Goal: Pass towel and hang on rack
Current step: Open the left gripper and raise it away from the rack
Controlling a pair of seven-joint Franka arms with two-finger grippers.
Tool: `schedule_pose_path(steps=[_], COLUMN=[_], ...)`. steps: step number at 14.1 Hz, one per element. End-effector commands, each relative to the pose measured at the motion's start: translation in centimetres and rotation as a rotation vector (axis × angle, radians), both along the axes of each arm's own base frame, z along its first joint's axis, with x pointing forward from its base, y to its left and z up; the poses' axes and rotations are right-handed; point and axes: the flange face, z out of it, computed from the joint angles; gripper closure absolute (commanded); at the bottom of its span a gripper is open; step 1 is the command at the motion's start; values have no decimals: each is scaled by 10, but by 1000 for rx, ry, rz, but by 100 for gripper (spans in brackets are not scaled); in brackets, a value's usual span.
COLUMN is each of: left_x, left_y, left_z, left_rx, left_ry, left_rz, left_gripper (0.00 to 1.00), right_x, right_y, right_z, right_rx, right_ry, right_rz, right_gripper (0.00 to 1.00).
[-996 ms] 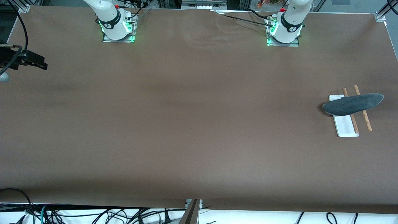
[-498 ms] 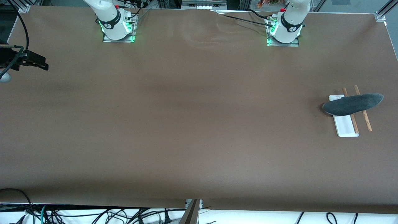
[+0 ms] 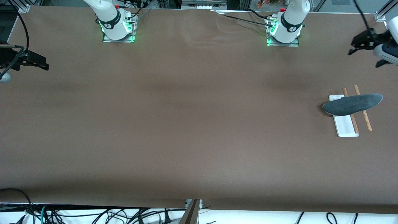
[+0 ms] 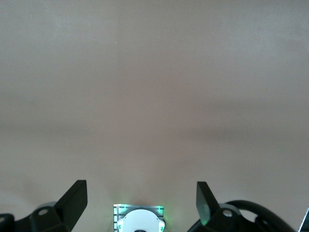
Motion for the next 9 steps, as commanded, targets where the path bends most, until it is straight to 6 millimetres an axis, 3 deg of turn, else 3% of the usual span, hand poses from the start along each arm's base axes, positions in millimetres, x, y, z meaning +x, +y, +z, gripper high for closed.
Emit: schedule_pose_path(steps=[1,4,9], left_x=[-7,-13,-6], left_y=[-16,-20,-5], left_z=[-23,-31,-32], left_rx=[2,-19,-41], left_ry=[-36,-53,-34], left_rz=[252,327,364], left_gripper=[0,0,0], right_x=[2,2,2], right_y=[2,2,2], right_z=[6,6,6], right_rx=[17,17,17], right_ry=[-9,-9,-9], right_rz=[15,15,15], right_gripper=[0,0,0])
